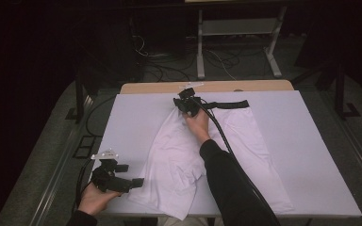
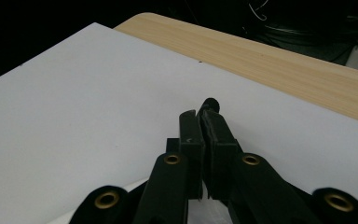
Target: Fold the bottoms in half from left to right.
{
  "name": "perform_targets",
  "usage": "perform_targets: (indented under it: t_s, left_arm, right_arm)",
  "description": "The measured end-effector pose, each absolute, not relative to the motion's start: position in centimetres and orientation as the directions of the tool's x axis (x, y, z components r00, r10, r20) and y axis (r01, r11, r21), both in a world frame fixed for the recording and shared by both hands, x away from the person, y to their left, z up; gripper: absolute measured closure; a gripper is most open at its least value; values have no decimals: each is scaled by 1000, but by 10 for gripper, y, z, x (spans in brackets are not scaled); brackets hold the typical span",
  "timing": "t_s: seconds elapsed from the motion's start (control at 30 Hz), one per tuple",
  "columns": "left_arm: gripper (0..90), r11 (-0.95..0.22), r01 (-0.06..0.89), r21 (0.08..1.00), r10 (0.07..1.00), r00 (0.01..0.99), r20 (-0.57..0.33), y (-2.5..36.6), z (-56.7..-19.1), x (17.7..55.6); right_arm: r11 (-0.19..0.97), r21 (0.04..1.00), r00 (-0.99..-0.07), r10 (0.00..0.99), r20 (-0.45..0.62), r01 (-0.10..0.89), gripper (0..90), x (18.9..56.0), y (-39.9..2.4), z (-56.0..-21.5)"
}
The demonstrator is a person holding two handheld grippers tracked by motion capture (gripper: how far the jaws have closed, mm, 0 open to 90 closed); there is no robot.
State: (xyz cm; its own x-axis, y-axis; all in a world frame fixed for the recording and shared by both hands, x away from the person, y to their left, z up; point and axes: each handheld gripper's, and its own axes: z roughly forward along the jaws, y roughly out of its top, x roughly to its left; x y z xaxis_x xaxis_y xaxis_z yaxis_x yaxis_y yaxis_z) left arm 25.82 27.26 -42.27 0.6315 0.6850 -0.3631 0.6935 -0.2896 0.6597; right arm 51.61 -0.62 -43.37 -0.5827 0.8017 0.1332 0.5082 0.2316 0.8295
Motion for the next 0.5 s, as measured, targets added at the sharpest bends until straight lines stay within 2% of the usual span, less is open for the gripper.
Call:
perform_targets:
  t_s: [0.5]
  left_arm:
    - [78, -280, 733, 619, 678, 608, -414, 284, -432, 236]
  right_arm:
    - [209, 831, -571, 807, 151, 516, 858, 516, -13, -435]
